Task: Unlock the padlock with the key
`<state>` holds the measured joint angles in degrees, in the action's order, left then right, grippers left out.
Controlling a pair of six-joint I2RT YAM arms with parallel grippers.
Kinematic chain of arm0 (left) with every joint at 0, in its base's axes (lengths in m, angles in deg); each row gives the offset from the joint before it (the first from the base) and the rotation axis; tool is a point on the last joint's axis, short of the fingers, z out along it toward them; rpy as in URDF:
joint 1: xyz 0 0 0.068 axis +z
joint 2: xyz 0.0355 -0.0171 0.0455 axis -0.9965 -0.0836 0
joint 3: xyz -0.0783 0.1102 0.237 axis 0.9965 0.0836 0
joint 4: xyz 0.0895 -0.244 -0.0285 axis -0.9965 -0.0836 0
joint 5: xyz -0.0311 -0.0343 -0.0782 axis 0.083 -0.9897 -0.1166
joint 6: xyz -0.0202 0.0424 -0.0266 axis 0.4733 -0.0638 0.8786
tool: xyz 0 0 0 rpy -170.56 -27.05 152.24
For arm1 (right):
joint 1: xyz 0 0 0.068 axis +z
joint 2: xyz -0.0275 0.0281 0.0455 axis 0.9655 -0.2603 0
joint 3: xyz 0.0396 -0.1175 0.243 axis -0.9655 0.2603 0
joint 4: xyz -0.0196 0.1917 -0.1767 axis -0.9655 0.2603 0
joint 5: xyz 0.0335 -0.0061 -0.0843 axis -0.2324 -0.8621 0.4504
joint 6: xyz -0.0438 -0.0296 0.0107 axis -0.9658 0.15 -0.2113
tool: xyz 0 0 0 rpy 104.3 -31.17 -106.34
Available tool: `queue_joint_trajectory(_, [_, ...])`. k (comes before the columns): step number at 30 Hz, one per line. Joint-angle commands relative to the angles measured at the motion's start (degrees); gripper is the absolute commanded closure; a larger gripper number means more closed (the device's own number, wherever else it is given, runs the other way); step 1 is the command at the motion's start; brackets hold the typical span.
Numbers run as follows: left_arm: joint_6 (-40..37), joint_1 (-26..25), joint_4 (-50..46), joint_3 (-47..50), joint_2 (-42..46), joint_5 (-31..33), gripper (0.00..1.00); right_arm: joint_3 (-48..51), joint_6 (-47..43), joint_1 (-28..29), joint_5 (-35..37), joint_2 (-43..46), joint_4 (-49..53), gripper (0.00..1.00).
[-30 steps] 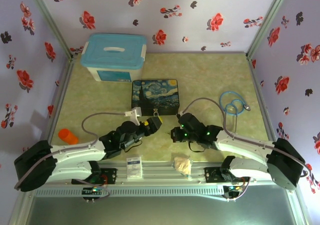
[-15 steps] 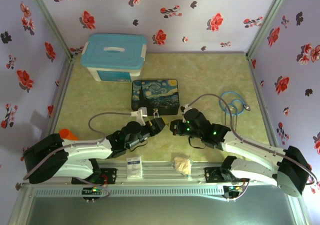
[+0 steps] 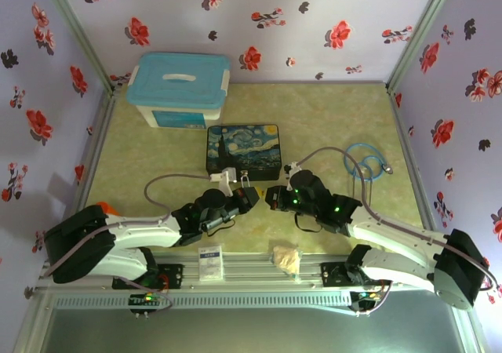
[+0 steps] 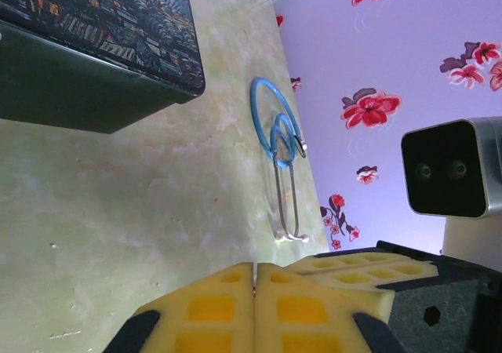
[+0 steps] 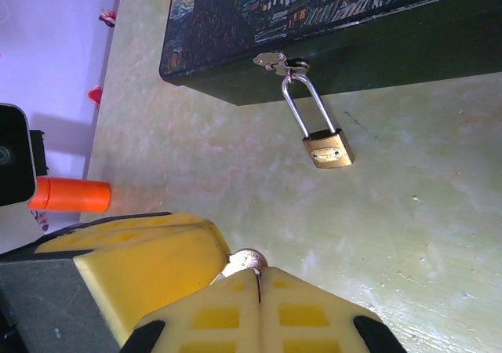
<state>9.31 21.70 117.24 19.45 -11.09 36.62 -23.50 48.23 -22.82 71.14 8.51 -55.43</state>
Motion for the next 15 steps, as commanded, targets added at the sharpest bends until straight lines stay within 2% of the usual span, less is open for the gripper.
queue_joint_trajectory(1, [-1.84, 0.66, -0.35, -1.59, 0.03, -1.94, 1.00, 1.94, 0.33, -0.32, -2.23, 0.87, -3.00, 0.94])
queue_joint_trajectory(3, [-2.23, 1.26, -0.99, -1.70, 0.67, -2.97, 1.00, 3.03, -1.10, -0.54, -2.25, 2.98, -3.47, 0.71])
queue_joint_trajectory(5, [-3.67, 2.00, -1.28, -1.52, 2.02, -3.69, 1.00, 4.37, -3.86, -1.46, -2.89, 5.82, -4.50, 0.41])
queue_joint_trajectory(6, [-5.01, 2.51, -2.01, -1.73, 3.11, -4.39, 1.00, 5.07, -5.45, -2.34, -3.50, 7.68, -4.84, 0.30])
queue_joint_trajectory(7, [-6.85, 3.13, -3.07, -2.15, 4.30, -5.47, 1.00, 5.93, -6.90, -3.54, -4.75, 9.50, -6.08, 0.26])
queue_joint_trajectory(11, [-14.36, 5.97, -9.64, -5.49, 8.86, -11.76, 1.00, 8.51, -8.11, -10.00, -13.46, 12.82, -15.01, 0.31])
queue_joint_trajectory(13, [-17.02, 7.98, -12.02, -7.12, 11.34, -17.38, 1.00, 9.38, -6.43, -12.91, -21.25, 11.79, -23.56, 0.31])
queue_joint_trajectory(15, [-19.04, 9.98, -13.07, -8.51, 13.35, -23.35, 1.00, 9.57, -5.21, -14.01, -26.10, 10.49, -30.56, 0.32])
